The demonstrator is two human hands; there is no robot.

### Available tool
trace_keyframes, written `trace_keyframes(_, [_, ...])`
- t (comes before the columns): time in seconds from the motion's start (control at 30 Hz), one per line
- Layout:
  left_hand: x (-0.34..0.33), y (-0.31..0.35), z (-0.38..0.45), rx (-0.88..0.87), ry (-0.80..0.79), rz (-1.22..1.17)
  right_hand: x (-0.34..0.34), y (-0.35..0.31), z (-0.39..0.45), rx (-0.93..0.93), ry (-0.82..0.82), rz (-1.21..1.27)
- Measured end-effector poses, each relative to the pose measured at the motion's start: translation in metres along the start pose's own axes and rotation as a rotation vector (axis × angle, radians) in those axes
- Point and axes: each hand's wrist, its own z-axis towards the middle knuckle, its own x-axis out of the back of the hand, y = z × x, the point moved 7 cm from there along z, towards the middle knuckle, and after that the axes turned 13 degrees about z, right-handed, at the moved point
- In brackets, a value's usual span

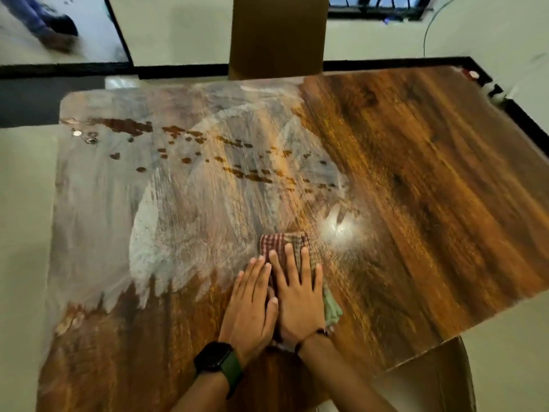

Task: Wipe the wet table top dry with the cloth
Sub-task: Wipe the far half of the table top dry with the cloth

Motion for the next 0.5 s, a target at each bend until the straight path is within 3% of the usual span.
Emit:
trace_keyframes(0.13, [-0.004,-0.002,-0.002,-0.022,-0.034,0.029,0.002,0.004,0.016,0.022,-0.018,0.012])
trace_keyframes(0.23, [-0.005,-0.001,-0.002,-0.034,-0.064,0.072,0.013,0.012,0.055,-0.074,-0.049,0.072])
trace_keyframes(0.33, [-0.003,-0.003,-0.004,-0.002,-0.018,0.031,0.022,0.017,0.087,-0.173,-0.045,0.108])
trace_keyframes(0.5, [0.007,-0.012,0.0,0.057,0.043,0.02,0.017,0.01,0.082,-0.148,-0.049,0.093])
